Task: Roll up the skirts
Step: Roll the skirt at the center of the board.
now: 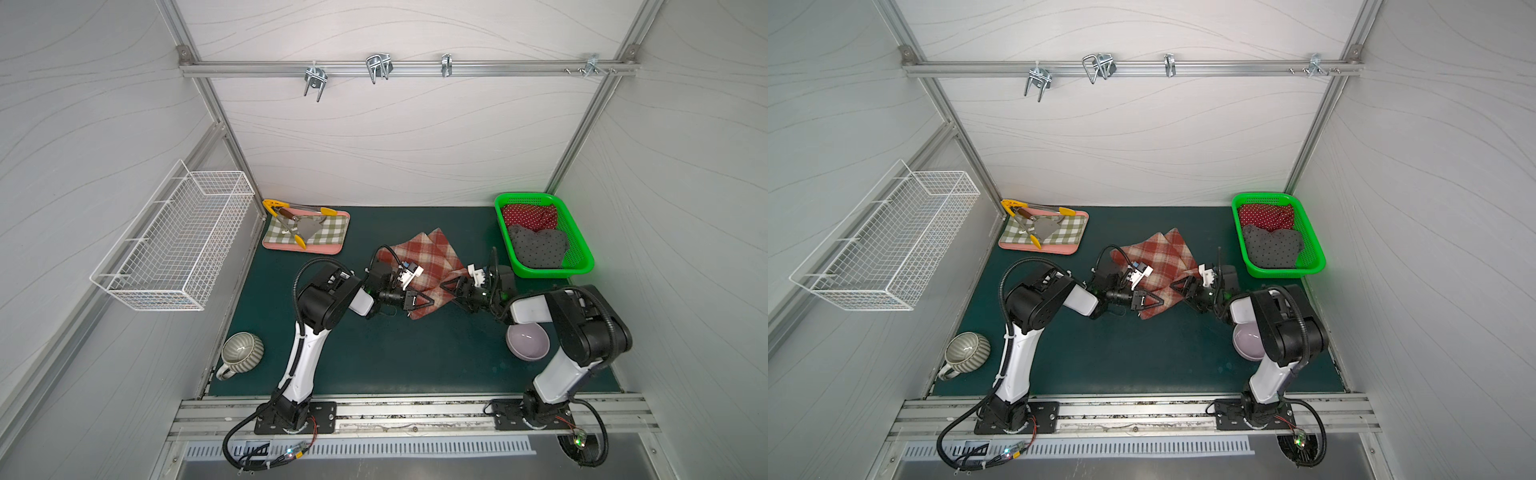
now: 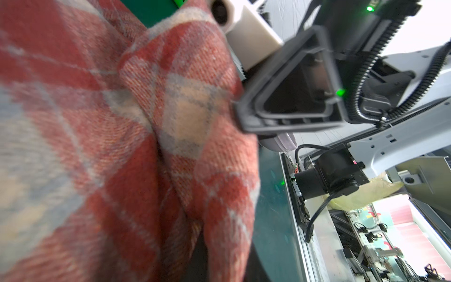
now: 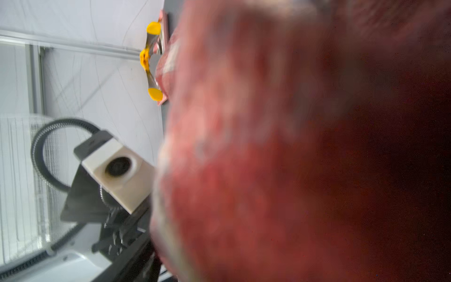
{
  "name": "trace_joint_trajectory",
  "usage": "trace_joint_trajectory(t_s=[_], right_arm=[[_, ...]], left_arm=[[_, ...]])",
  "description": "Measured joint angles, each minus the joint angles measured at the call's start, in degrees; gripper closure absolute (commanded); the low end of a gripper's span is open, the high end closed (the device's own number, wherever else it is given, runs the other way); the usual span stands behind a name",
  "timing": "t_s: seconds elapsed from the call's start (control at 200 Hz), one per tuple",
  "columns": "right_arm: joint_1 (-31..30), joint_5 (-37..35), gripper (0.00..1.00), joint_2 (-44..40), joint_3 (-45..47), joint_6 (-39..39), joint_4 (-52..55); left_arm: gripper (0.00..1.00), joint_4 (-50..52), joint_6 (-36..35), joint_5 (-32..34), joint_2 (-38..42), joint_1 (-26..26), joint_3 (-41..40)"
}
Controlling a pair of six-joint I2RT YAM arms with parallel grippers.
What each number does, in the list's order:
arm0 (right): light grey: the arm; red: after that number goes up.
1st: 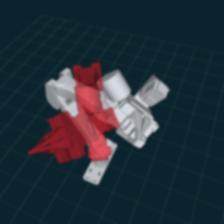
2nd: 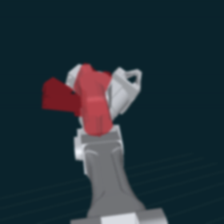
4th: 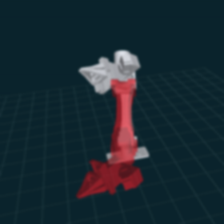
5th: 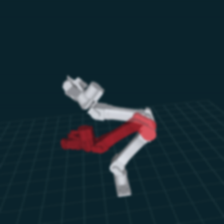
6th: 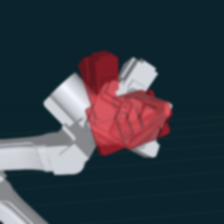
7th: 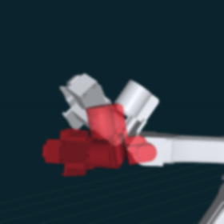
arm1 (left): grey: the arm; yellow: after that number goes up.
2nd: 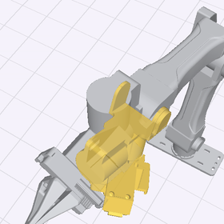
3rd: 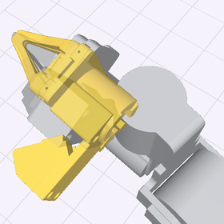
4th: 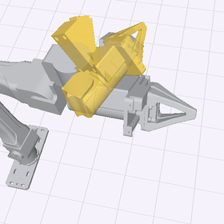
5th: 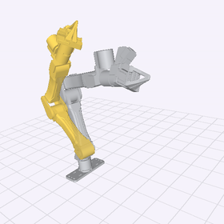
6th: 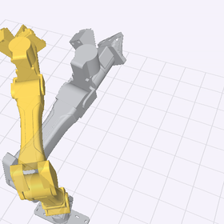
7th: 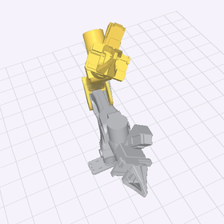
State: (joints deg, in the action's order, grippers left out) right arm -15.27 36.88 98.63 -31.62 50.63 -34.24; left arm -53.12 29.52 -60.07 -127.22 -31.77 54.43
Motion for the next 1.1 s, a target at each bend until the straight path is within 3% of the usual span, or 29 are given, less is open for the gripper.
trace_joint_trajectory(t_s=[0.03,0.05,0.07,0.19,0.285,0.395,0.5,0.58,0.685,0.915,1.101], right_arm=[[-0.3,-0.7,0.79,0.5,-0.1,0.1,0.0],[-0.5,-1.0,0.89,0.9,-0.1,0.1,0.1],[-0.7,-1.4,0.97,1.2,-0.1,0.1,0.3],[-1.5,-3.0,1.00,1.6,-1.2,-0.6,2.8],[-1.9,-4.1,1.00,1.1,-3.0,-2.2,6.5],[-2.4,-5.1,1.00,-0.3,-4.8,-4.2,11.8],[-2.4,-5.3,1.00,-1.6,-6.1,-5.7,16.3],[-2.4,-5.4,1.00,-2.9,-6.5,-6.8,19.6],[-2.4,-5.1,1.00,-4.7,-6.6,-7.8,22.9],[-2.4,-4.5,1.00,-6.3,-6.6,-8.7,26.3],[-2.4,-3.7,0.99,-6.4,-6.6,-8.7,26.4]], left_arm=[[0.37,0.0,0.1,0.0,0.0,0.0,0.0],[0.09,0.0,0.3,0.0,0.0,0.0,0.0],[0.02,0.0,0.5,-0.3,0.1,0.0,0.0],[0.02,4.1,-0.7,-0.8,4.7,-0.6,-0.6],[0.02,12.3,-5.8,5.4,9.4,-1.2,-1.7],[0.02,21.0,-12.4,17.2,17.4,-1.4,-6.1],[0.02,27.2,-21.1,33.4,27.2,-3.0,-9.2],[0.01,28.5,-29.0,47.5,33.4,-7.0,-10.5],[0.01,23.2,-38.9,58.2,38.6,-13.4,-14.8],[0.01,18.5,-57.0,66.6,36.7,-26.0,-20.1],[0.01,17.6,-61.7,68.7,32.4,-28.7,-20.0]])
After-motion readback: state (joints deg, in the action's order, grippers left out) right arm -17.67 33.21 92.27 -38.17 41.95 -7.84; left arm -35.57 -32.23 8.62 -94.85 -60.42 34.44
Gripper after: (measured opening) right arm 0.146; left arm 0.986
